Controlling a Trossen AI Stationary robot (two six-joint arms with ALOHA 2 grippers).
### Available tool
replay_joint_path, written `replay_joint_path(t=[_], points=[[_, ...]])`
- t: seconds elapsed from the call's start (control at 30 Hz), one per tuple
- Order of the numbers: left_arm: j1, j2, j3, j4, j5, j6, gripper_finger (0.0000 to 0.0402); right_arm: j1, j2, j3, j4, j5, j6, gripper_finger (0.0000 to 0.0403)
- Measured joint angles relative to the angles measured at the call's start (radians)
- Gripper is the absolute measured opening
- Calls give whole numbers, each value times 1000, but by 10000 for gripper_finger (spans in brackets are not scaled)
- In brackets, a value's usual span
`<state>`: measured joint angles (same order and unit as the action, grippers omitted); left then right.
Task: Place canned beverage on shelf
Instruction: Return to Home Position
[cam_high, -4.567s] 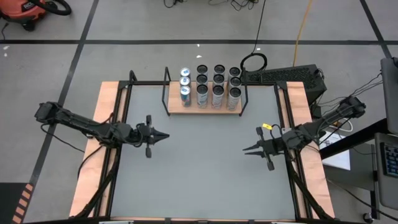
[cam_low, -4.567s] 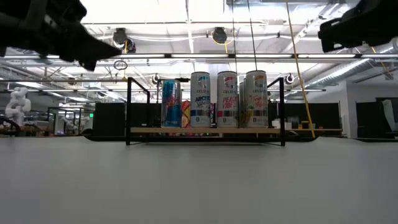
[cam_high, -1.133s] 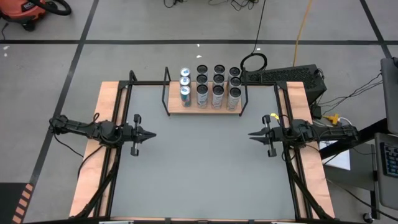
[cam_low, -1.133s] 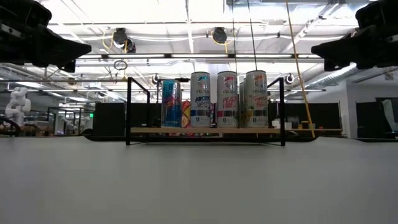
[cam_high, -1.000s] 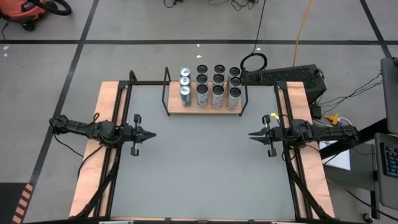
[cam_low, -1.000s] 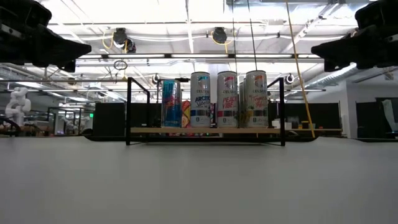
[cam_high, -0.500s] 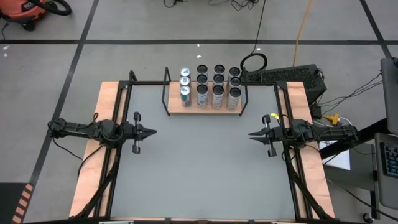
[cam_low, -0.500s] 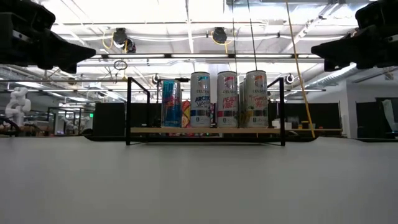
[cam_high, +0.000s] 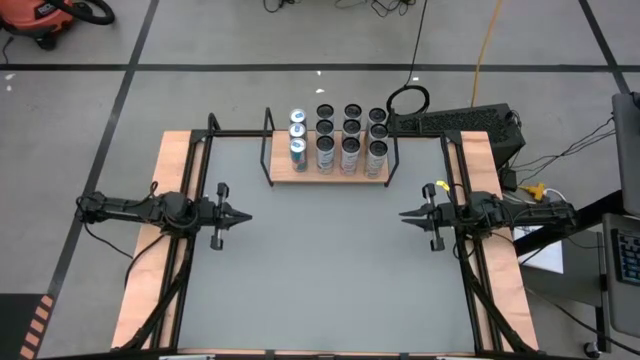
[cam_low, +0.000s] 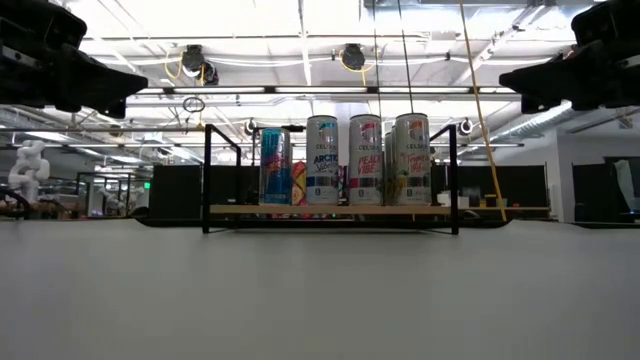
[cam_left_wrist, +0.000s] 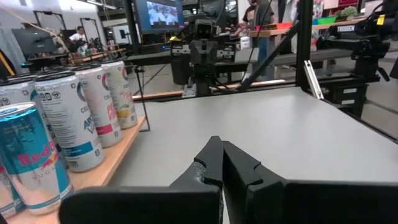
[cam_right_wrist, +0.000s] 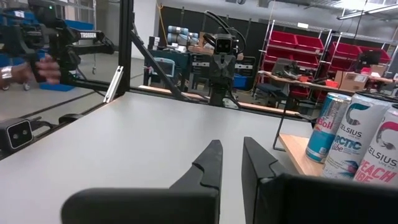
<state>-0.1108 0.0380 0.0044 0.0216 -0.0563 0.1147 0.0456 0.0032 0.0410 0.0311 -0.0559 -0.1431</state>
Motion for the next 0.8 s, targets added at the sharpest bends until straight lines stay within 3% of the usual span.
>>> replay_joint_path(t=[0.8], points=[[0, 0, 0, 17, -1, -2, 1, 0, 0, 0, 3, 1, 0, 0]])
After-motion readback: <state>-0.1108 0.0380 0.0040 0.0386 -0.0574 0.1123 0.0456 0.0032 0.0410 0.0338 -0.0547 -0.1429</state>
